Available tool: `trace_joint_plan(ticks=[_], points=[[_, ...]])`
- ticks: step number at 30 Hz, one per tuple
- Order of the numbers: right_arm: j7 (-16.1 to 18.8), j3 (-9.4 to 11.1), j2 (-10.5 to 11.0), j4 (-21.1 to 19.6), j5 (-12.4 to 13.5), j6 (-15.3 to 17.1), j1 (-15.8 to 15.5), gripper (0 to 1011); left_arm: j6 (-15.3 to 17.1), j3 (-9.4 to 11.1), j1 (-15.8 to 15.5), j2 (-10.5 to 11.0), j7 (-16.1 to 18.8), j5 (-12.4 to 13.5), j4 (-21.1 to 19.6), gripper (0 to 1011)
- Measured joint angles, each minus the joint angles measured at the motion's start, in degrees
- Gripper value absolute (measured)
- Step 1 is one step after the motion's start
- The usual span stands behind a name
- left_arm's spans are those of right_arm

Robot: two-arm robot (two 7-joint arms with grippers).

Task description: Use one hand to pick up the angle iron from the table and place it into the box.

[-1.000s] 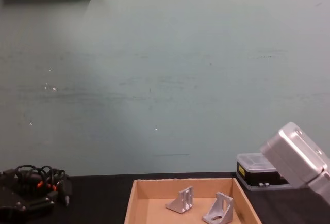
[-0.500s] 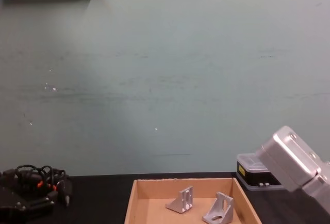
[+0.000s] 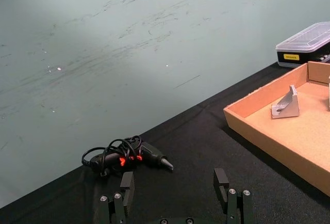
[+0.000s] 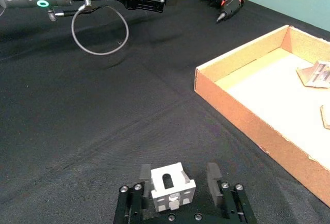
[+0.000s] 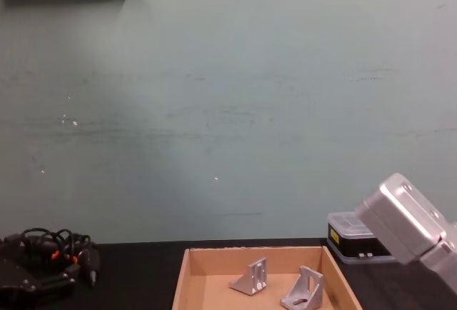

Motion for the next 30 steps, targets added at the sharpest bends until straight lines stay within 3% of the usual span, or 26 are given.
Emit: trace_joint_plan(ticks=[6,10,19,25,30], points=[[0.00,0.04,0.03,-0.03,0.00,0.04,-0.03,514,0.00,0.00,0.00,0.00,0.00,0.00,0.00,1011],[0.00,0.06,0.04,-0.07,0.01,0.04,-0.04,449,0.00,0.00,0.00,0.00,0.00,0.00,0.00,1011],[-0.01,0.10,0.06,-0.12,0.00,0.01,-0.11,449,0.00,0.00,0.00,0.00,0.00,0.00,0.00,1011],[-0.38,1.15,0.22,-0.93,0.72,-0.90,-0.55,449,0.00,0.00,0.00,0.00,0.00,0.00,0.00,1011],[-0.89,1.74,0.03,-1.58,0.71,-0.99,1.17,449,0.00,0.00,0.00,0.00,0.00,0.00,0.00,1011]])
